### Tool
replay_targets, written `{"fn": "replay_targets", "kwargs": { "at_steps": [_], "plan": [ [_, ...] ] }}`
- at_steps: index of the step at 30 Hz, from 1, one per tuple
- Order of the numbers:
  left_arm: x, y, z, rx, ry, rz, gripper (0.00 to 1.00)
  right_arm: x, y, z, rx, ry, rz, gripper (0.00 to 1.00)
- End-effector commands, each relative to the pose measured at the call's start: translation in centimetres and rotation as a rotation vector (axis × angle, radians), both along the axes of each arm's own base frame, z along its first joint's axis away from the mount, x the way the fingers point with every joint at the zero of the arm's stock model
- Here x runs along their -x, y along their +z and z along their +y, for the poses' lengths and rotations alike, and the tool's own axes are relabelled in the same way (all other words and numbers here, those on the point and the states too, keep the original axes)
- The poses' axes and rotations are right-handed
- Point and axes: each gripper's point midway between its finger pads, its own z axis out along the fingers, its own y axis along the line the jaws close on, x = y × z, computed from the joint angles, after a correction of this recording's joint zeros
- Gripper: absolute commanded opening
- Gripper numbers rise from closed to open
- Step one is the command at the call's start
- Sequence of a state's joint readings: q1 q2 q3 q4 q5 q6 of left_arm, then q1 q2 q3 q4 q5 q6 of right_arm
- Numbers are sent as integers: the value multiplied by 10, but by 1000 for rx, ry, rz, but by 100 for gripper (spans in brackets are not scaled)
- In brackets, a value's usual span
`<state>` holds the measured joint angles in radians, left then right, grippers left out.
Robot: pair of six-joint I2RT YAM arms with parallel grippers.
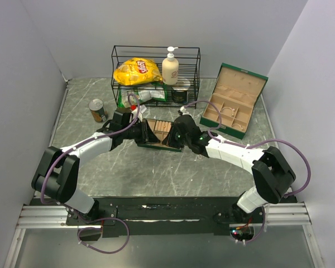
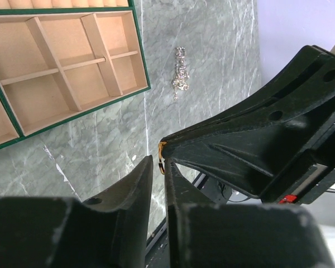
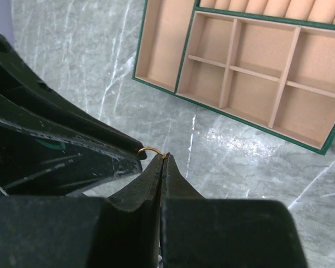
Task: Organize the mixed jewelry
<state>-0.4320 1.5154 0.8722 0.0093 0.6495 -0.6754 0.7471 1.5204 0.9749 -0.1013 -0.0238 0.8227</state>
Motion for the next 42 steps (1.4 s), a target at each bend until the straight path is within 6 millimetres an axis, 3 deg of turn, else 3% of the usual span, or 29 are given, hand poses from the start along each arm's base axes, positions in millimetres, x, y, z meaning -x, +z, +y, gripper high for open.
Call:
{"fn": "replay_targets", "kwargs": {
  "at_steps": [1,7,13,23,37,42],
  "plan": [
    [-8,14,-2,2,20,-42,18,-5,19,1,-47,-16,-45,0],
    [-8,14,-2,5,19,-38,17,-5,20,2,-55,-14,-47,0],
    [-8,12,-3,7,16,-35,23,-5,20,3,-59,-10,-48,0],
    [-7,13,-6,20,3,-32,23,-5,20,5,-56,1,-41,0],
    [-5,12,-8,17,-15,-24,14,-6,19,5,-58,-3,-46,0],
    [-3,8,-9,11,-27,-14,18,-8,21,3,-52,-12,-60,0]
  ]
}}
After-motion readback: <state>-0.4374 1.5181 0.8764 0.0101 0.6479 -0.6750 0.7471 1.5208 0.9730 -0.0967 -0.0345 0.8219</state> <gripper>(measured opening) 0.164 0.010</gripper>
